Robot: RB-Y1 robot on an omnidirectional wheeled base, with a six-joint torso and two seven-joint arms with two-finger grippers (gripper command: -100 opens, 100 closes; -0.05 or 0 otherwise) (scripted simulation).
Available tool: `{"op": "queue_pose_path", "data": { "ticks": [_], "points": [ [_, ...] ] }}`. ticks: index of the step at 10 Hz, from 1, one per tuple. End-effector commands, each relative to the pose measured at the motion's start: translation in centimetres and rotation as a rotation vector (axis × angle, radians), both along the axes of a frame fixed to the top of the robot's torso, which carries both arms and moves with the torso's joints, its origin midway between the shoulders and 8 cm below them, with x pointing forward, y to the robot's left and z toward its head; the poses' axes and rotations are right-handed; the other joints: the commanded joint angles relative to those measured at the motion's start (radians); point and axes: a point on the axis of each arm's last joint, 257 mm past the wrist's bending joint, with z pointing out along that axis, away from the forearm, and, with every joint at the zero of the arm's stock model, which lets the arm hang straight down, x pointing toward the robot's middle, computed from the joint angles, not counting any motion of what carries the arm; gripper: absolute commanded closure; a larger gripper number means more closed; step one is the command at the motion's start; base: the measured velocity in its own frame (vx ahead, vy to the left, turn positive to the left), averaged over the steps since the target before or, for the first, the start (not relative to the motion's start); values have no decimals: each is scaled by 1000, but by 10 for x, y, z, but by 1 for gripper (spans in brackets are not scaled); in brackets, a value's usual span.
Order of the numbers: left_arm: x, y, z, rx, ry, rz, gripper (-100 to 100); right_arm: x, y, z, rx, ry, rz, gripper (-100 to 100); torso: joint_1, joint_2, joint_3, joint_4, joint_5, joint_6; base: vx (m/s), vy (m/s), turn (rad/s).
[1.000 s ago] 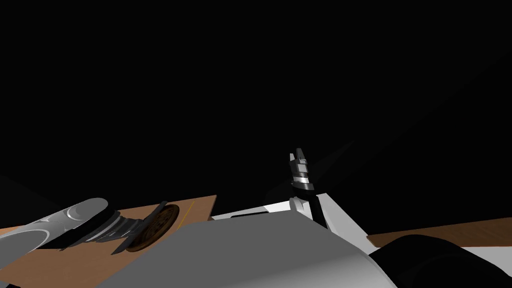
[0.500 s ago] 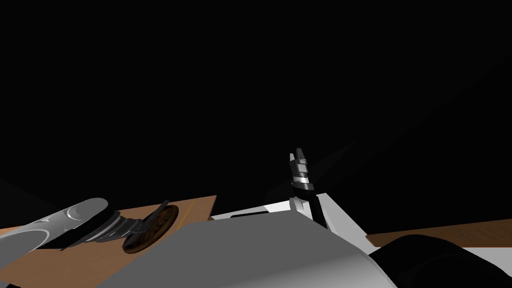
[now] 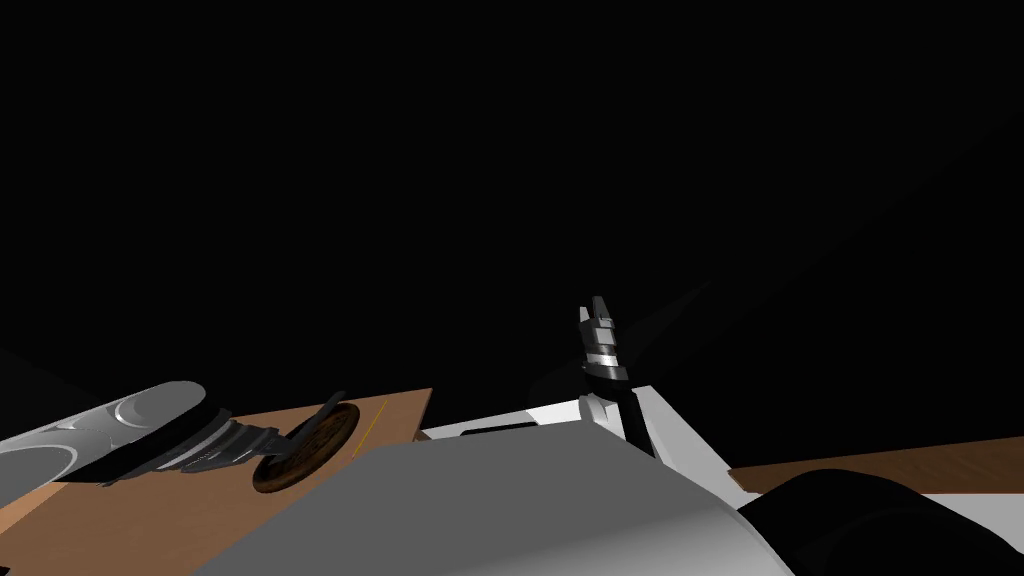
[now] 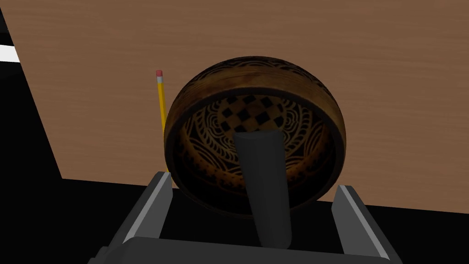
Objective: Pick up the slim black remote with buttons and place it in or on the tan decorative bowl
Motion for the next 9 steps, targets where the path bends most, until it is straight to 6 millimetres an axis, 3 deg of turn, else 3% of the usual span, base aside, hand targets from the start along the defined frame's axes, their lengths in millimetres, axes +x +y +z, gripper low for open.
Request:
{"op": "queue_pose_path", "data": {
  "ticks": [1, 3, 4, 9],
  "points": [
    [5, 4, 17, 0, 2, -2, -100, 0, 0, 0, 0, 0, 0, 0, 0, 0, 0, 0, 0, 0, -26, -31, 6],
    [5, 4, 18, 2, 1, -1, -100, 0, 0, 0, 0, 0, 0, 0, 0, 0, 0, 0, 0, 0, -17, -21, 5],
    [5, 4, 19, 0, 3, -1, 0, 0, 0, 0, 0, 0, 0, 0, 1, -1, 0, 0, 0, 0, 0, 0, 0],
    [5, 4, 18, 0, 3, -1, 0, 0, 0, 0, 0, 0, 0, 0, 2, -2, -1, 0, 1, 0, 0, 0, 0]
  ]
}}
